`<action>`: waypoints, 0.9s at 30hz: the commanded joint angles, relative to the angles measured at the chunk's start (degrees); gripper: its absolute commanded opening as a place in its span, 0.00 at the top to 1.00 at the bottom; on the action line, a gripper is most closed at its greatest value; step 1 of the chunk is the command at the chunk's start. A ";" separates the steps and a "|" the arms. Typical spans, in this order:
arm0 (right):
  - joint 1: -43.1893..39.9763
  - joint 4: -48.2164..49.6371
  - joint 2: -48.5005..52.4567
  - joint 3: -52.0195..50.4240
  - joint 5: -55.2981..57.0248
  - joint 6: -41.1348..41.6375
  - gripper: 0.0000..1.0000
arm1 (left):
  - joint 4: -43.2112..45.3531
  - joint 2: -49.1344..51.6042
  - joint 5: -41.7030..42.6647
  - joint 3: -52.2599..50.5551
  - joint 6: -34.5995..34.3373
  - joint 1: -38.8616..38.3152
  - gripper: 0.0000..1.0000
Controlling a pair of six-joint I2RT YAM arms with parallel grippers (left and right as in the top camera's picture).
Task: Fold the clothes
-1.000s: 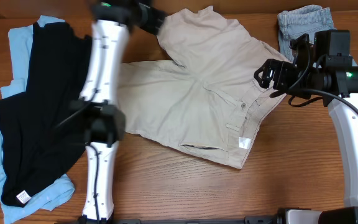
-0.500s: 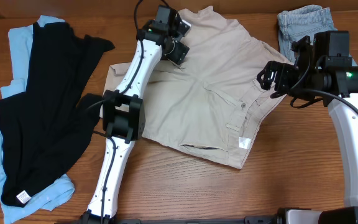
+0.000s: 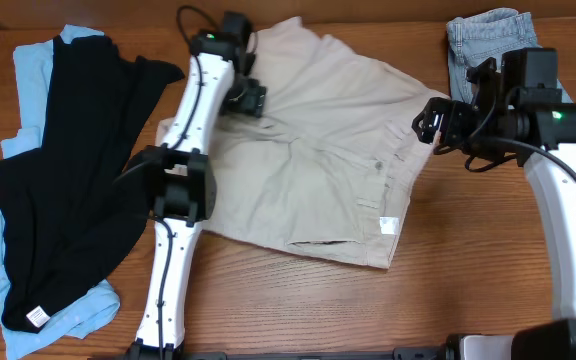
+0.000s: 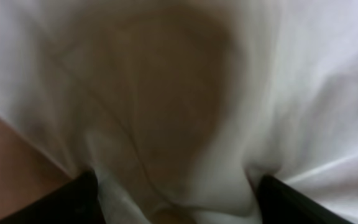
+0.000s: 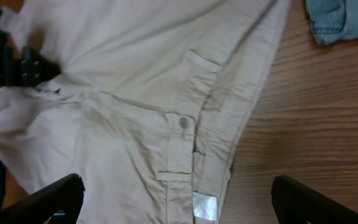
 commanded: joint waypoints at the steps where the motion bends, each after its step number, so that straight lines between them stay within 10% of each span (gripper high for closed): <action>1: 0.22 0.87 4.31 0.70 0.55 1.51 0.00 | -7.80 3.76 -4.20 -2.47 -2.95 4.98 0.15; 9: 2.89 7.69 15.72 0.70 0.55 2.58 0.00 | -17.27 3.61 -0.63 -2.21 0.61 8.72 0.21; 27: 6.23 39.67 34.64 0.70 -2.43 2.51 0.20 | -4.66 -2.82 0.52 24.61 3.06 5.22 0.07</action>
